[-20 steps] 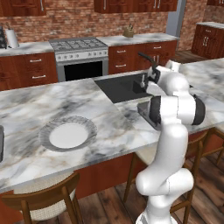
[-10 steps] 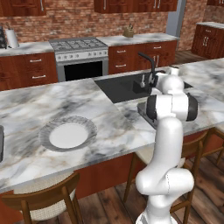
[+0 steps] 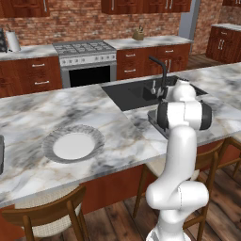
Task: Place one cooked food and one vegetable from the large plate to each tupperware container.
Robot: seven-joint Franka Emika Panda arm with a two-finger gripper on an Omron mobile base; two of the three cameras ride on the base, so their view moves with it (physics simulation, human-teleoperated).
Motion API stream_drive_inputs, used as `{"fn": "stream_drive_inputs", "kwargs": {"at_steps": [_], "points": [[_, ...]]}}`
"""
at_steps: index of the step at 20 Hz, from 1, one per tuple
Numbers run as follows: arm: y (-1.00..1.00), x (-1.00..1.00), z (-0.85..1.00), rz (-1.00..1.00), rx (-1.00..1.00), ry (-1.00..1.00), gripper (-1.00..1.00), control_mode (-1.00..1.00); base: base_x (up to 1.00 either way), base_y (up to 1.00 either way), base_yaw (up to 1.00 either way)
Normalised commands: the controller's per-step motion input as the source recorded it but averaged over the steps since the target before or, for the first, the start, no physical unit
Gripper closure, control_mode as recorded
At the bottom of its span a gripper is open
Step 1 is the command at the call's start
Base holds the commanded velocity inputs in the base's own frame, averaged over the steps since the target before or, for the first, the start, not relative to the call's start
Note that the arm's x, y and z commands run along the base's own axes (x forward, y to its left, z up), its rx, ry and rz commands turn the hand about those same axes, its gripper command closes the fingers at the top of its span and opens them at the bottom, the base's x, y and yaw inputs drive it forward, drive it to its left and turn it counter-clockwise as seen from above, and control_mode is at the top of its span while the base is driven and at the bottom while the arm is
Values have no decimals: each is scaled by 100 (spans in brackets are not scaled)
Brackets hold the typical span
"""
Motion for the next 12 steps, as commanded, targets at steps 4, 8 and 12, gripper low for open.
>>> {"fn": "stream_drive_inputs", "kwargs": {"at_steps": [4,8,12], "points": [[1,37,-19,0,0,-8,100,-100,0,0,0],[1,21,-11,0,0,-3,100,-100,0,0,0],[14,4,-4,0,-1,0,100,-100,0,0,0]]}}
